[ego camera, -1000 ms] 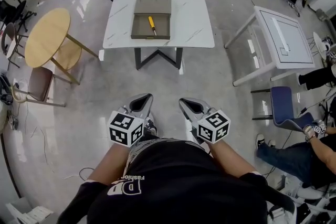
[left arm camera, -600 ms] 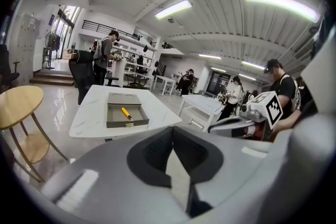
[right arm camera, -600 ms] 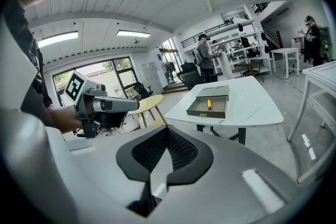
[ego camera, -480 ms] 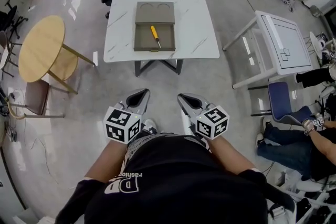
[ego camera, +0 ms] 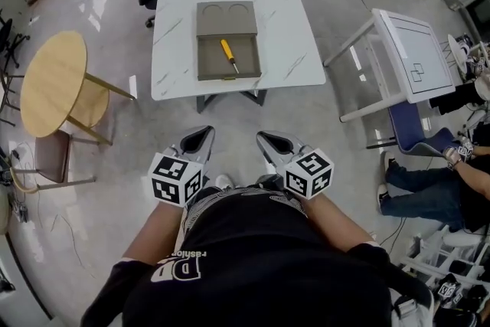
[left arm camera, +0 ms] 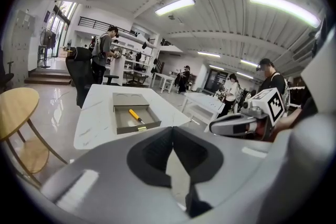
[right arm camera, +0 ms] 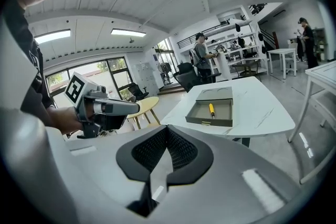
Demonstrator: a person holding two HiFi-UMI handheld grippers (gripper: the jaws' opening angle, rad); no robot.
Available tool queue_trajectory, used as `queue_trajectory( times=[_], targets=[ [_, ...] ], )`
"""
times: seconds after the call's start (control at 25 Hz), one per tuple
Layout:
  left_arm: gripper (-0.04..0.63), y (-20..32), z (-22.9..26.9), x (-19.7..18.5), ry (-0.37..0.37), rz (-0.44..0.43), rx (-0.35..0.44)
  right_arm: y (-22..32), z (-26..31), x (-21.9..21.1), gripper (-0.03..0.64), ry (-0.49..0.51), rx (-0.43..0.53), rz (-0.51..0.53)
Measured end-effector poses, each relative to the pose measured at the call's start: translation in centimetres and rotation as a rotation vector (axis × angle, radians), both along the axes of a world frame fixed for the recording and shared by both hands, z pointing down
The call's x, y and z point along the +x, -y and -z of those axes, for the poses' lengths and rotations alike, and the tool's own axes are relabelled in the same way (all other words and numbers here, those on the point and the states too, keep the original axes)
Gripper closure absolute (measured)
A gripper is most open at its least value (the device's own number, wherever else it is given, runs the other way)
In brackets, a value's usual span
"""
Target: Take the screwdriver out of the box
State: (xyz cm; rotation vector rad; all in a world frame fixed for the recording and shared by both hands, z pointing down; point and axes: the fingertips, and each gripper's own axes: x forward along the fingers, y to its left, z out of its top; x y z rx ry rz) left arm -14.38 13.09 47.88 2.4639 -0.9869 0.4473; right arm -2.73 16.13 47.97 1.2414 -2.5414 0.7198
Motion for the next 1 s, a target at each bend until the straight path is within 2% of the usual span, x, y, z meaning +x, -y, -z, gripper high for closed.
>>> queue_trajectory(
  times=[0.36, 0.72, 1.0],
  targets=[
    [0.537, 2.1, -0.6, 0.4, -0.016, -0.026, -0.020, 1.9, -0.3, 0.7, 0.615, -0.008, -0.022, -0.043],
    [0.537, 5.0, -1.7, 0.0, -0.002, 0.006, -0.027, 6.2, -0.8, 0.2, 0.615, 0.014, -0.003, -0.018],
    [0.537, 8.8, -1.3, 1.7, 0.016, 0.034, -0.019, 11.0, -0.6, 1.4, 0.615, 0.029, 0.009, 0.022]
  ],
)
